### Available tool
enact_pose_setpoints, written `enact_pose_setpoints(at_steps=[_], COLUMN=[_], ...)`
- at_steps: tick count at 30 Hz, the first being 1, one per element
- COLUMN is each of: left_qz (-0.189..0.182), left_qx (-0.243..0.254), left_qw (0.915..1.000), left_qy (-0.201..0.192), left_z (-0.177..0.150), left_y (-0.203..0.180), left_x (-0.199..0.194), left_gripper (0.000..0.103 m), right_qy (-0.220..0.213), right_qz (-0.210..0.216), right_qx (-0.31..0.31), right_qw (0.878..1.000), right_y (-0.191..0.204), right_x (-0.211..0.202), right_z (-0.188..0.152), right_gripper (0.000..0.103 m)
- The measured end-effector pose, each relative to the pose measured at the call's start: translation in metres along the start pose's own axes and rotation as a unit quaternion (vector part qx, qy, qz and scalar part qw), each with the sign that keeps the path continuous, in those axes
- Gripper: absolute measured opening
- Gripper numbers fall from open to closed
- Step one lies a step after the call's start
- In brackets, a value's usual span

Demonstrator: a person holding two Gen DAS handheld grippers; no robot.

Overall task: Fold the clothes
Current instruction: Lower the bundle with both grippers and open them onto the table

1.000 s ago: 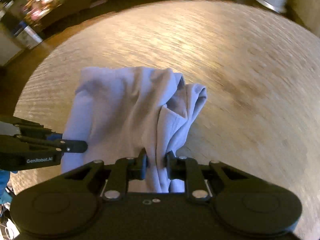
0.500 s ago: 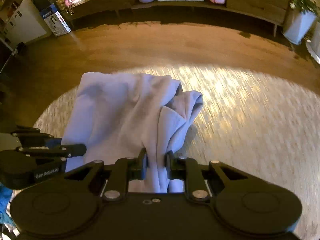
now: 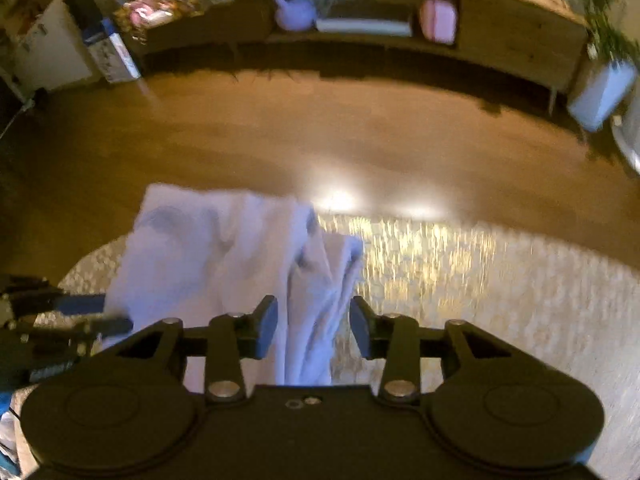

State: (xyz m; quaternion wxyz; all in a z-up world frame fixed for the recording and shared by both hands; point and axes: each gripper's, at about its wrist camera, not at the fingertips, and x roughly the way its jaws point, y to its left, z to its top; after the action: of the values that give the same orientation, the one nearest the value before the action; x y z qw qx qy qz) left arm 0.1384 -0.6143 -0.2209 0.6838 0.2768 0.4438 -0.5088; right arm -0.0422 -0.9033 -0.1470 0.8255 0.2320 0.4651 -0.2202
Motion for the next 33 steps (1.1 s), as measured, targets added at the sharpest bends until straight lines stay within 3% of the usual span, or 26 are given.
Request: enact_pose_setpoints(at_steps=[1, 2, 5, 8, 10, 13, 16, 21, 24, 27, 33], left_qz=[-0.008, -0.017, -0.031, -0.037, -0.040, -0.043, -0.043, -0.040, -0.038, -0.035, -0.026], left_qx=[0.014, 0.029, 0.065, 0.062, 0.050, 0.037, 0.029, 0.027, 0.025, 0.025, 0.014], left_qw=[0.9998, 0.9992, 0.9973, 0.9973, 0.9977, 0.9979, 0.9981, 0.9981, 0.9981, 0.9982, 0.9985], left_qy=[-0.011, -0.022, -0.010, 0.015, 0.023, 0.030, 0.034, 0.038, 0.041, 0.042, 0.046], left_z=[-0.003, -0.006, -0.017, -0.028, -0.034, -0.037, -0.039, -0.042, -0.041, -0.040, -0.038], left_y=[-0.007, -0.014, -0.032, -0.036, -0.033, -0.030, -0.028, -0.026, -0.025, -0.025, -0.026], left_x=[-0.004, -0.008, -0.001, 0.016, 0.023, 0.030, 0.032, 0.025, 0.025, 0.025, 0.018], left_gripper=[0.067, 0.070, 0.070, 0.069, 0.069, 0.069, 0.069, 0.069, 0.069, 0.069, 0.070], right_qy=[0.000, 0.001, 0.018, 0.052, 0.069, 0.076, 0.080, 0.077, 0.114, 0.101, 0.094], right_qz=[0.007, 0.015, 0.038, 0.020, -0.001, 0.008, 0.006, 0.027, 0.005, -0.007, -0.009], right_qx=[-0.013, -0.025, -0.056, -0.063, -0.042, 0.032, 0.024, -0.026, -0.033, -0.044, -0.017], right_qw=[1.000, 1.000, 0.998, 0.996, 0.997, 0.997, 0.996, 0.996, 0.993, 0.994, 0.995], right_y=[0.006, 0.012, 0.036, 0.045, 0.035, 0.008, 0.019, 0.046, 0.047, 0.046, 0.045], right_x=[0.001, 0.003, 0.016, 0.039, 0.052, 0.060, 0.048, 0.014, 0.025, 0.033, 0.012], right_z=[0.004, 0.007, 0.008, -0.001, -0.007, -0.014, -0.012, -0.043, -0.072, -0.082, -0.082], right_gripper=[0.103, 0.103, 0.103, 0.103, 0.103, 0.103, 0.103, 0.103, 0.103, 0.103, 0.103])
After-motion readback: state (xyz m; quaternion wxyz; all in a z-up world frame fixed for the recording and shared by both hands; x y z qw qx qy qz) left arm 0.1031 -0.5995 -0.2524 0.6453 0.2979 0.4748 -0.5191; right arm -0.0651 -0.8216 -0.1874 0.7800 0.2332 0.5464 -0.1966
